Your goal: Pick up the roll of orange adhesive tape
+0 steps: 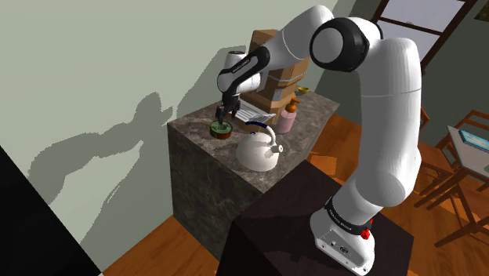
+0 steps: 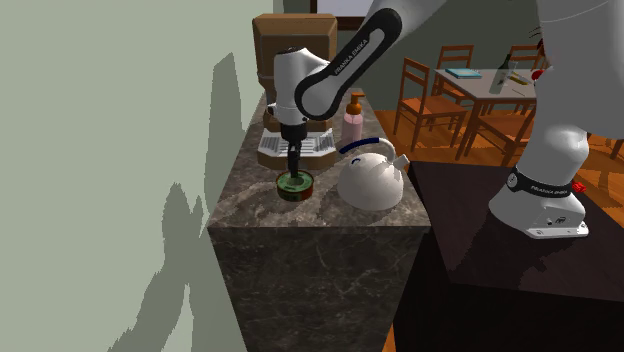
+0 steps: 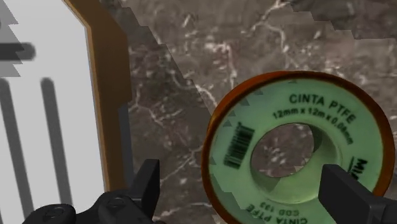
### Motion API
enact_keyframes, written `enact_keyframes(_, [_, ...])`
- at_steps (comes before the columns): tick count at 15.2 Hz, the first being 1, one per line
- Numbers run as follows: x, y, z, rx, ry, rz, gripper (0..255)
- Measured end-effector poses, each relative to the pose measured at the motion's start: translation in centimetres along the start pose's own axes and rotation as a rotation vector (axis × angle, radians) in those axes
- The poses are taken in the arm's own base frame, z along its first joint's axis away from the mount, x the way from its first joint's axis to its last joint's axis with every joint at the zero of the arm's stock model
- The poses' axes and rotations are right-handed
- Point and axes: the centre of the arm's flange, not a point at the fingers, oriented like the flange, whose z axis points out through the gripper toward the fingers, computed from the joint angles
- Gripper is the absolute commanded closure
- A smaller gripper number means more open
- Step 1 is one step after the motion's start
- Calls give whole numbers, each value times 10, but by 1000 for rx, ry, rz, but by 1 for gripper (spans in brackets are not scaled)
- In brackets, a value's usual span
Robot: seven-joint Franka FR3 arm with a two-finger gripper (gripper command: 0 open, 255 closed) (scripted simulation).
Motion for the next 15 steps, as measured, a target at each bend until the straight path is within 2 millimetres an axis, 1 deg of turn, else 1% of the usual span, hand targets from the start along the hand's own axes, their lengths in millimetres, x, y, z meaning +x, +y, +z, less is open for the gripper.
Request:
enact_keyframes(4, [1,-2,21,0,1,0,0])
enact_keyframes(5, [1,0,23,-1,4,0,0])
enact_keyframes(6, [1,1,26,-2,4,2,255])
enact_keyframes(8, [1,0,30,0,2,1,255])
enact_keyframes(15, [2,0,30,0,2,-1,255])
